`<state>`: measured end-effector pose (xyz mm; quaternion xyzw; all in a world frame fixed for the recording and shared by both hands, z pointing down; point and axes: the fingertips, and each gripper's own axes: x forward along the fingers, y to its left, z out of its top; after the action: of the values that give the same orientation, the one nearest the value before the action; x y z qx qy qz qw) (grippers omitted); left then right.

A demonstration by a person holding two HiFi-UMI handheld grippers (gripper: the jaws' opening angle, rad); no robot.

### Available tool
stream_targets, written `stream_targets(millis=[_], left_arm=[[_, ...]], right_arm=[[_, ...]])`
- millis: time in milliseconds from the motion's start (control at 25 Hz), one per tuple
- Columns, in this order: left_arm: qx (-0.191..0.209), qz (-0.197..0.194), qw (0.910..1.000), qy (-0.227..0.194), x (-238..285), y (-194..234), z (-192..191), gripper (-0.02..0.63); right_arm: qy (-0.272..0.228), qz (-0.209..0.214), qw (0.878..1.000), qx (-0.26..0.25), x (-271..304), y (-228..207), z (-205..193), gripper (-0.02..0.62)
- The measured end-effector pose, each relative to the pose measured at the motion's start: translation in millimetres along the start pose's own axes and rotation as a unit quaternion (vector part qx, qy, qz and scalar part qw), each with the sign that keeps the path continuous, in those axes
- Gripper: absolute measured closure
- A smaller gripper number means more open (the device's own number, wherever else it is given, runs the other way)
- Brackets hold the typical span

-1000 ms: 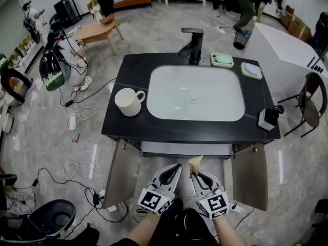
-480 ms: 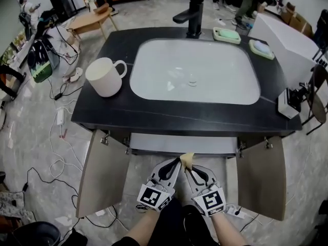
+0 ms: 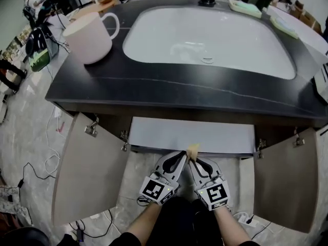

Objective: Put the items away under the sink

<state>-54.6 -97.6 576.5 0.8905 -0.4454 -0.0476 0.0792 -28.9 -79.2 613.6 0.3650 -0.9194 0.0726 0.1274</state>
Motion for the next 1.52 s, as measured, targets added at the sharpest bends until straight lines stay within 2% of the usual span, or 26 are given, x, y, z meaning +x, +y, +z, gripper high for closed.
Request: stream_targets(millis=[200, 400, 800, 920, 1120, 1320, 1520], left_arm=[[0.012, -0.001, 0.9999, -0.009, 1, 15, -41, 0.594], [0.005, -0.013, 0.9998, -0.013, -2, 20, -69, 0.594], [0.009, -0.015, 0.9998, -0.007, -1, 30, -92, 0.593], [0.007, -0.012, 0.9999, -0.003, 2, 35, -99, 0.594], [0.002, -0.003, 1.0000, 0.006, 2, 45, -108, 0.592], [-0.010, 0.021, 0.9997, 0.011, -2, 59, -121, 0.594], [-0.021, 0.032, 0.9992, 0.010, -5, 67, -123, 0.594]], right_arm=[[-0.022, 0.007, 1.000, -0.016, 26, -6, -33, 0.540], [-0.030, 0.010, 0.999, -0.035, 36, -7, -57, 0.540], [0.002, -0.003, 0.998, -0.062, 49, -19, -79, 0.540], [0.032, -0.011, 0.995, -0.099, 61, -29, -89, 0.540], [0.101, -0.027, 0.978, -0.179, 79, -44, -112, 0.540], [0.141, -0.035, 0.961, -0.235, 96, -50, -124, 0.540], [0.178, -0.038, 0.927, -0.328, 112, -52, -129, 0.540]])
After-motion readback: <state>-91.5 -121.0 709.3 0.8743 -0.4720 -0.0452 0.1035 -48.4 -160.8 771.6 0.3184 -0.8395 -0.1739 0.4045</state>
